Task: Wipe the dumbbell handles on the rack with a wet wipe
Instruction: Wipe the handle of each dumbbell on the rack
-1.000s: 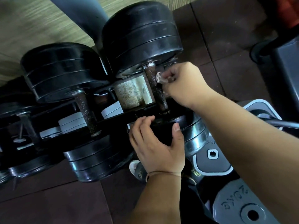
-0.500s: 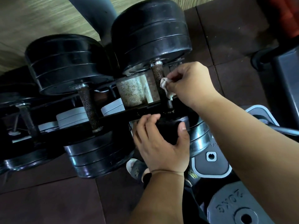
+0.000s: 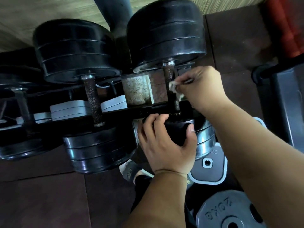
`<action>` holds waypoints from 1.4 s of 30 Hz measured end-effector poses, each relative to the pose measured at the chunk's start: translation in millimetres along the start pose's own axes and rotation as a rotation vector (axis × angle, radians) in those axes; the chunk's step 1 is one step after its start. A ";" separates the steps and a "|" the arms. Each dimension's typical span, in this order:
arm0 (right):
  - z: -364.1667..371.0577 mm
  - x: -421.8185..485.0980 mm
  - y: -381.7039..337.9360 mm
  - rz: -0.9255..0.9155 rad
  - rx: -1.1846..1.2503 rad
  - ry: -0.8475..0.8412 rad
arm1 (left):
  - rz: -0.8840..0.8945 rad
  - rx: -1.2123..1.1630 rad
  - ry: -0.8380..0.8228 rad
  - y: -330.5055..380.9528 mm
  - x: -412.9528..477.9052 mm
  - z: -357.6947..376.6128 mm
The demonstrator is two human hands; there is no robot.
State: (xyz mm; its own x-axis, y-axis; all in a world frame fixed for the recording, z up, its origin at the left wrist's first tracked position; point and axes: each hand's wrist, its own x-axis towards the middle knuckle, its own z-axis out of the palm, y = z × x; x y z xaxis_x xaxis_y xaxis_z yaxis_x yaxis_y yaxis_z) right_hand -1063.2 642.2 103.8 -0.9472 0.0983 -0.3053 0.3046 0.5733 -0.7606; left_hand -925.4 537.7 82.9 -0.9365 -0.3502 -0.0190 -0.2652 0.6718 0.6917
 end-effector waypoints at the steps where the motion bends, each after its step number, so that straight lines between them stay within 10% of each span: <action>1: 2.1 4.4 -2.7 0.012 0.030 0.036 | -0.005 -0.002 -0.003 -0.2 -0.2 0.1; 15: 22.1 14.7 -11.5 0.104 0.072 0.244 | 0.007 0.008 -0.008 -0.8 0.6 -0.6; 22: 6.1 -13.8 -7.3 0.006 -0.150 -0.046 | 0.013 0.027 -0.005 0.0 1.5 -0.8; 28: 14.2 15.7 -17.9 0.016 -0.145 0.165 | 0.007 0.025 -0.005 -0.7 0.6 -1.0; 36: 2.8 -13.2 -0.4 0.057 -0.245 -0.061 | 0.018 0.017 0.020 -0.6 0.4 1.4; 42: 12.1 22.4 -12.3 0.009 -0.023 0.192 | 0.030 0.023 0.036 -2.6 0.0 2.8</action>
State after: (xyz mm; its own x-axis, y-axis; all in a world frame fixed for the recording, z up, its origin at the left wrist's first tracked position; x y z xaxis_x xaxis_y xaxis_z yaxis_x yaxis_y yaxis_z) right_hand -1086.9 627.6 99.5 -0.9469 0.2555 -0.1952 0.3127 0.5901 -0.7443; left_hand -925.4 537.8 79.1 -0.9355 -0.3523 0.0280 -0.2423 0.6970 0.6749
